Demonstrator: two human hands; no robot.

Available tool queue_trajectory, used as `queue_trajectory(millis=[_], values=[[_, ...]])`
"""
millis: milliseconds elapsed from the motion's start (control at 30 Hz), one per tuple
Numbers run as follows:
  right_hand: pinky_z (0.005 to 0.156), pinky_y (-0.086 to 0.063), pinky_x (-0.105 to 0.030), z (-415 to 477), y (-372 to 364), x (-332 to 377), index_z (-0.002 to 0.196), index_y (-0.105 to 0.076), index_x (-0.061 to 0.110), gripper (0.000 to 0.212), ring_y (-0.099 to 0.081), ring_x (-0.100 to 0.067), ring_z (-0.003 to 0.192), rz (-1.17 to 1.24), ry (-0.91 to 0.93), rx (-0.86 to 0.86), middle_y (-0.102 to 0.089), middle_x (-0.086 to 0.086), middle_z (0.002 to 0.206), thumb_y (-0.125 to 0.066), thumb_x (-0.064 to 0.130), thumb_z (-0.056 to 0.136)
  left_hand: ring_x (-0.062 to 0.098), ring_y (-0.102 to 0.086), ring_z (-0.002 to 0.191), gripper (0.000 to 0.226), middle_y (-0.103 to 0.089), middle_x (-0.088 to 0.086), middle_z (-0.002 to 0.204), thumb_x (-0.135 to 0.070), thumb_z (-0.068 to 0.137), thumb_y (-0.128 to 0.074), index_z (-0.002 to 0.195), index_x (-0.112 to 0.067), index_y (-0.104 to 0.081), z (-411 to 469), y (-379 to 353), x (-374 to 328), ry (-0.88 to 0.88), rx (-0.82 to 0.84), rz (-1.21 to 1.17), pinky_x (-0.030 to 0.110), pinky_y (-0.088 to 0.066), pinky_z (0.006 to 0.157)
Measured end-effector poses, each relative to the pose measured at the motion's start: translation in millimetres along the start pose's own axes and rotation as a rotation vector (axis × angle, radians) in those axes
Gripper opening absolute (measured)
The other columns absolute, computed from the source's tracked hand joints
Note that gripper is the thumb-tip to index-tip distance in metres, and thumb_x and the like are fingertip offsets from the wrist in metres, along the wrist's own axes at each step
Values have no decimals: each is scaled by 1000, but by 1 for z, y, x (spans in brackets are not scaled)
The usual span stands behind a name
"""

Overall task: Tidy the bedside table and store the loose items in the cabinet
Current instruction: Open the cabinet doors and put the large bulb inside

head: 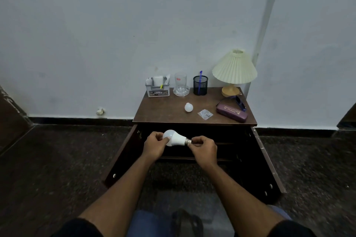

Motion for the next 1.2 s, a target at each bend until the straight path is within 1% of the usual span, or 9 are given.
queue_trajectory(millis=[100,167,267,400,600,767,867,1067,1200], values=[[63,-47,-7,13,-22,-17,96,-76,12,16,-70,-5,77,-8,-44,-24,-74,1,84,-81,10,81,26,-69,96,20,-70,4,100,-23,84,-74,100,-20,-63,20,-5,23,29,-2,-19,50,-57,91],[68,-50,-13,27,-41,-26,95,-77,10,15,-69,-11,80,-7,-83,-40,-73,0,83,-81,8,80,26,-70,95,20,-70,4,97,-18,84,-74,101,-17,-63,39,-10,39,49,-24,-33,49,-57,91],[81,-54,-26,52,-73,-37,101,-77,7,21,-65,-13,82,-6,-154,-53,-71,-2,85,-80,8,81,26,-68,98,25,-70,8,104,-15,87,-71,111,-13,-63,66,-17,59,102,-51,-62,46,-57,90],[81,-46,-22,93,-120,-53,112,-73,7,26,-67,-17,94,-9,-178,-9,-75,-8,104,-75,12,86,26,-65,106,40,-68,12,116,-7,88,-66,127,-6,-59,112,-28,81,149,-104,-96,34,-51,91],[89,-50,-32,151,-176,-70,120,-67,0,37,-66,-33,113,6,-286,172,-71,-18,117,-70,22,90,33,-66,109,38,-69,18,116,-17,84,-71,118,-2,-64,180,-41,94,205,-114,-52,36,-51,91],[104,-45,-35,187,-202,-77,133,-62,1,46,-56,-34,129,-25,-389,380,-60,-19,138,-60,32,98,33,-60,122,39,-63,18,133,-14,95,-54,130,0,-61,225,-47,101,287,-66,-26,39,-50,102],[115,-36,-34,196,-217,-81,141,-56,10,44,-47,-29,138,-21,-362,492,-52,-12,149,-52,32,103,30,-47,137,45,-49,13,150,-21,102,-48,145,-7,-49,243,-50,108,294,-28,50,38,-39,114],[117,-25,-28,207,-230,-73,151,-40,11,46,-34,-25,147,38,-282,573,-39,-8,156,-40,27,108,31,-54,130,45,-54,13,145,-25,99,-55,141,-8,-54,262,-49,125,379,8,-9,43,-46,109],[122,-21,-30,213,-228,-76,151,-40,13,46,-31,-24,148,73,-251,561,-36,-5,159,-42,27,108,29,-49,136,48,-51,12,149,-27,100,-52,144,-8,-50,256,-51,121,370,-55,20,40,-43,112]])
Point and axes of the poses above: each hand's wrist, its own z-axis towards the middle knuckle, its own y-axis out of the back of the hand, x = y × z, the point moved 2 cm from there along z, towards the middle knuckle
